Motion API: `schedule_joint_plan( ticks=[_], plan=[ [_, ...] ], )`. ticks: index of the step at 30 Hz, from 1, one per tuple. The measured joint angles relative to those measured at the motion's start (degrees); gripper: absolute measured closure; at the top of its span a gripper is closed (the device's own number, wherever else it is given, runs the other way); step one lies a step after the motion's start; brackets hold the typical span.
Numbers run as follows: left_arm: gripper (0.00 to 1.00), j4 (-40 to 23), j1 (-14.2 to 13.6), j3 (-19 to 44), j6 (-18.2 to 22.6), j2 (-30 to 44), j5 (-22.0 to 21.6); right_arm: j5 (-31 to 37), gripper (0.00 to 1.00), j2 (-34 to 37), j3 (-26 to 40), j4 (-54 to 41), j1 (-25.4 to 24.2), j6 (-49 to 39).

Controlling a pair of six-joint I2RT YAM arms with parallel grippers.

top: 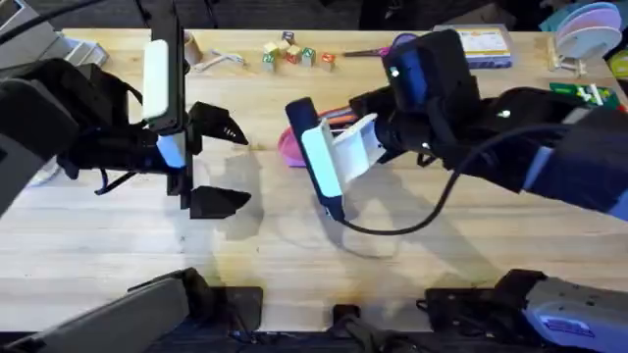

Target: Unzip the bag, pick up the pens from the table one at a time and place them inside, then zip the bag closed.

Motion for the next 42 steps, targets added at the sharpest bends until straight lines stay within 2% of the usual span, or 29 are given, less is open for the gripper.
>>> schedule_joint_plan(
  ticks=[7, 12, 16, 22, 23, 25, 37, 38, 39, 42],
  plan=[
    [0.008, -0.05, 0.00, 0.00, 0.00, 0.00, -0.02, -0.44, 0.970, 3.04, 0.00, 1.71, -0.93, -2.08],
    [0.008, -0.07, 0.00, 0.00, 0.00, 0.00, 0.00, -5.23, 0.970, 5.15, 0.00, 2.44, -3.30, -2.18],
    [0.007, -0.27, 0.00, 0.00, 0.00, 0.00, 0.00, -12.10, 0.970, 7.48, 0.00, 5.59, -6.02, 1.37],
    [0.008, -0.27, 0.00, 0.00, 0.00, 0.00, 0.00, -15.39, 0.970, 11.93, 0.00, 10.24, -6.09, 2.41],
    [0.007, -0.29, 0.00, 0.00, 0.00, 0.00, 0.00, -18.51, 0.970, 12.86, 0.00, 12.17, -6.09, 2.71],
    [0.007, -0.27, 0.00, 0.00, 0.00, 0.00, -0.01, -20.47, 0.970, 13.00, 0.00, 12.68, -6.09, 2.89],
    [0.008, -0.27, 0.00, 0.00, 0.00, 0.00, 0.00, -26.41, 0.966, 13.00, 0.00, 12.97, -6.12, 12.41],
    [0.008, -0.27, 0.00, 0.00, 0.00, 0.01, 0.00, -26.59, 0.928, 12.99, 0.00, 12.88, -6.15, 12.95],
    [0.008, -0.29, 0.00, 0.00, 0.00, 0.00, 0.00, -27.02, 0.563, 13.00, 0.00, 12.93, -6.16, 13.78],
    [0.007, -0.45, 0.00, 0.00, 0.00, 0.00, 0.00, -27.03, 0.132, 12.98, 0.02, 13.18, -6.22, 14.02]
  ],
)
